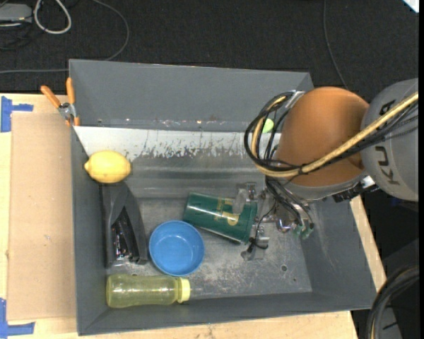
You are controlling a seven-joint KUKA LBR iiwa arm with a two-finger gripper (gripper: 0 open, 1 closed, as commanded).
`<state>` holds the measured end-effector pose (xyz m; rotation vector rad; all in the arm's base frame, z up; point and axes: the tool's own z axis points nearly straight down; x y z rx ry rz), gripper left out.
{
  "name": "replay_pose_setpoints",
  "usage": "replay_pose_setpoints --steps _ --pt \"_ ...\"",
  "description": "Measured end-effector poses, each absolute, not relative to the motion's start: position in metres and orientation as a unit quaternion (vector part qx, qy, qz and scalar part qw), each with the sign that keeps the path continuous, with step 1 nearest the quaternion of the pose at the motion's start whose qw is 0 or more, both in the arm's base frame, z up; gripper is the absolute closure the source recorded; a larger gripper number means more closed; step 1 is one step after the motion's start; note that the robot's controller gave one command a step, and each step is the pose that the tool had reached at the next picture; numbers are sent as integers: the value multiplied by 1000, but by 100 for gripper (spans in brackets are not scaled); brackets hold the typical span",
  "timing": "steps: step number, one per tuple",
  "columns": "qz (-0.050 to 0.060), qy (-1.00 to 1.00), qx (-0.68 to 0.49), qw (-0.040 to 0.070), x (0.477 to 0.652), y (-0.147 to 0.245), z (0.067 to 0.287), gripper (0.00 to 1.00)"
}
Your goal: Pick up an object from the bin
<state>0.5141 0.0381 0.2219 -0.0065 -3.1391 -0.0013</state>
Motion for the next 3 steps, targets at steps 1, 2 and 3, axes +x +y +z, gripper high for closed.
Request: replay_pose_setpoints --steps 1,2,3 --pt "0 -1000 -2 1 514 38 222 0" --pt "-1 -1000 -10 4 544 31 173 0" --pt "-1 -995 -96 -1 553 33 179 0"
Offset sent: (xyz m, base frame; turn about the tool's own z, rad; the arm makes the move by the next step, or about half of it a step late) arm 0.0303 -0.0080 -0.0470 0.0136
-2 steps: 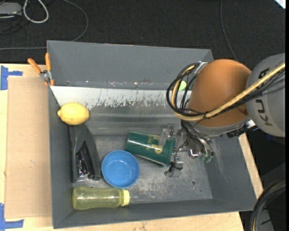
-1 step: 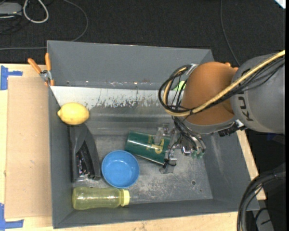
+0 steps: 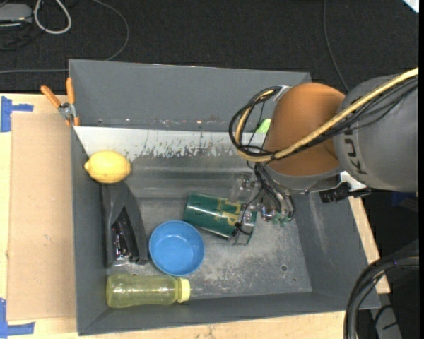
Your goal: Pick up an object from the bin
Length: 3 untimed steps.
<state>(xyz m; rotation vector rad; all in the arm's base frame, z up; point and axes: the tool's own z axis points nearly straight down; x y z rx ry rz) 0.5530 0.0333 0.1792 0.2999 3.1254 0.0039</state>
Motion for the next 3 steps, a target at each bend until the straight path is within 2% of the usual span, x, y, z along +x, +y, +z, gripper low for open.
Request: replay_pose_setpoints --steps 1,2,3 --pt "1 999 46 -3 564 27 165 0" --pt "1 982 190 -2 567 38 145 0" --pt "1 999 52 -3 564 19 153 0"
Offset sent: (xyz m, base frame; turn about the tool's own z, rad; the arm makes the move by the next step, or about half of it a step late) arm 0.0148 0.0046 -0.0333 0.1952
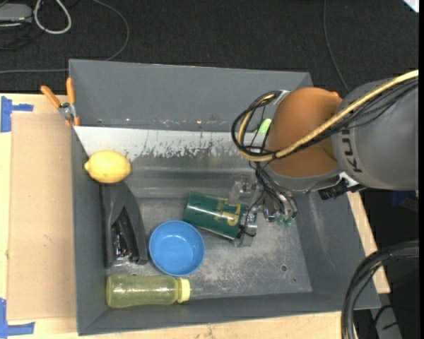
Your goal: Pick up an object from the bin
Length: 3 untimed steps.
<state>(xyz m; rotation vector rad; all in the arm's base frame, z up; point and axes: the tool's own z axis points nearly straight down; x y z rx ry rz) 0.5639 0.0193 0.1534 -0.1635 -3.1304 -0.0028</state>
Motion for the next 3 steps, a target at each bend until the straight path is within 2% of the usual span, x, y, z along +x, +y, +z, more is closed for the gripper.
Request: replay_pose_setpoints --steps 1,2,3 --pt "-1 -983 -184 3 562 35 149 0" --pt "-1 -997 -82 3 562 30 161 0" --pt "-1 -984 -178 4 551 41 166 100"
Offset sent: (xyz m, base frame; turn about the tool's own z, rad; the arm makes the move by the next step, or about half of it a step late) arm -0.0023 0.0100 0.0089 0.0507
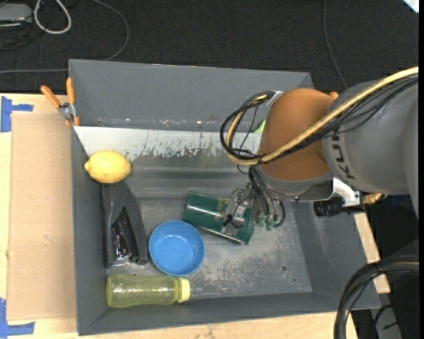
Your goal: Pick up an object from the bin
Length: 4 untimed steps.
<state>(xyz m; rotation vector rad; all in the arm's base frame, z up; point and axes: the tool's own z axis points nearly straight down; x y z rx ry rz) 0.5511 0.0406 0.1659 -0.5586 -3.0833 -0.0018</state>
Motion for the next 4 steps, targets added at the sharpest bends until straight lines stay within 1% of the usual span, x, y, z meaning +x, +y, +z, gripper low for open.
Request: replay_pose_setpoints --steps 1,2,3,4 --pt "0 -984 -178 4 551 41 166 100" --pt "-1 -984 -179 2 558 36 213 100" --pt "0 -981 -193 8 544 44 220 100" --pt "1 -978 -208 9 553 48 155 100"
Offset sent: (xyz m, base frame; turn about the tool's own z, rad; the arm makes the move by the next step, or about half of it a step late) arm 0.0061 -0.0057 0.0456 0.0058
